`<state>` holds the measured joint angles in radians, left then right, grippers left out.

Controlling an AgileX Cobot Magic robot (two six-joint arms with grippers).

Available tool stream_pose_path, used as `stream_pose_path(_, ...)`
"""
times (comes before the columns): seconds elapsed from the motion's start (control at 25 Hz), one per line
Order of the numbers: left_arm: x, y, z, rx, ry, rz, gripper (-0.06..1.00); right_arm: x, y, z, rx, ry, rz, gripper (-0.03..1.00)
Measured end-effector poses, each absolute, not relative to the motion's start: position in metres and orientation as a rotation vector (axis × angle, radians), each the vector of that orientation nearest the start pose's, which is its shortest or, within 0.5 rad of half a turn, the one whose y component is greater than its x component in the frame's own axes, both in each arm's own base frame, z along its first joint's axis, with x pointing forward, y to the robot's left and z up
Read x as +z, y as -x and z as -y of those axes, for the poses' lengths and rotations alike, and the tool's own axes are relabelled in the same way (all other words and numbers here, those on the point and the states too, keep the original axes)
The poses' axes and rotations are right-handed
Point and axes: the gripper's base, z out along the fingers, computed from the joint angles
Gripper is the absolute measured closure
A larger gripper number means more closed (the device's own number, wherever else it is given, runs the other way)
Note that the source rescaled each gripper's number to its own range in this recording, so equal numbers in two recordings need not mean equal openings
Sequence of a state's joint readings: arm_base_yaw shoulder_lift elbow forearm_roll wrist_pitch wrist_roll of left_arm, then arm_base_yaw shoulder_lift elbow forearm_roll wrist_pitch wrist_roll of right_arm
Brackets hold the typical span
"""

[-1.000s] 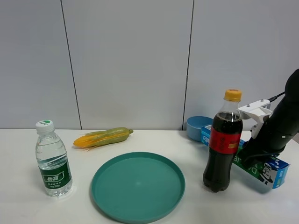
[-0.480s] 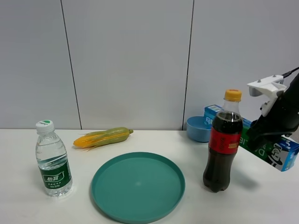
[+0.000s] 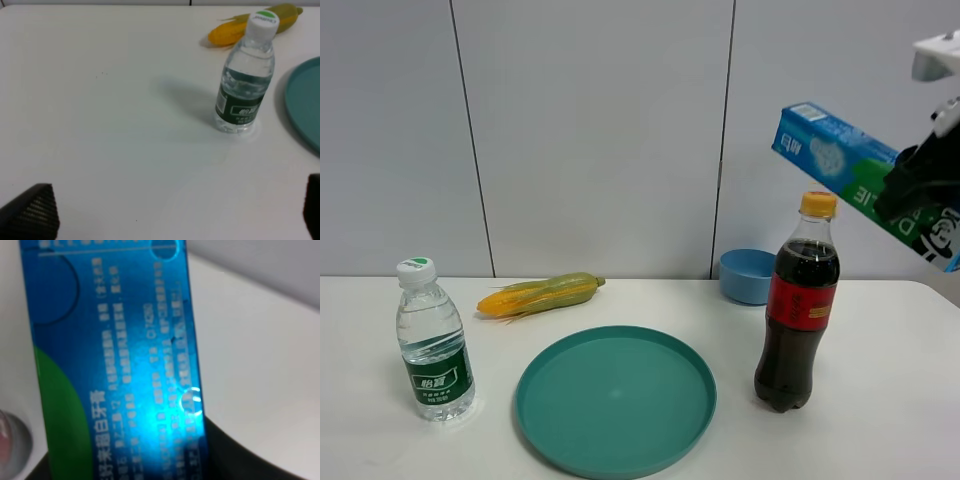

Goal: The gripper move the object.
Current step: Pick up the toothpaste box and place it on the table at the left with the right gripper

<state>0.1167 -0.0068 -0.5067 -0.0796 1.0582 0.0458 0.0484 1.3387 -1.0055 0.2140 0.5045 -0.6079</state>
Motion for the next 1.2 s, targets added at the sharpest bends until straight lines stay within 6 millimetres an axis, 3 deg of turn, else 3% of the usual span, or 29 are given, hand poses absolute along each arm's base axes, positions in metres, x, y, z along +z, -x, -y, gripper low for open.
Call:
stream_pose_path(0.12,0.280,0.006,0.007,0.008,0.068,-2.025,-0.06,0.329,-0.270,-0.027,-0.019,0.540,-2.167,0.97)
stream_pose_path(0.28,0.280,0.006,0.007,0.008,0.068,-2.025,-0.06,0.363,-0.248,-0.046,0.042,0.624,-2.097,0.97)
stream_pose_path(0.6,0.280,0.006,0.007,0.008,0.068,-2.025,-0.06,0.421,-0.218,-0.121,0.358,0.774,-1.948,0.97)
stream_pose_path(0.76,0.280,0.006,0.007,0.008,0.068,-2.025,-0.06,0.427,-0.208,-0.167,0.480,0.896,-1.889,0.97)
stream_pose_path(0.92,0.280,0.006,0.007,0.008,0.068,-2.025,-0.06,0.420,-0.205,-0.213,0.497,1.071,-1.849,0.97)
stream_pose_path(1.2,0.280,0.006,0.007,0.008,0.068,-2.025,-0.06,0.397,-0.228,-0.272,0.454,1.267,-1.860,0.97)
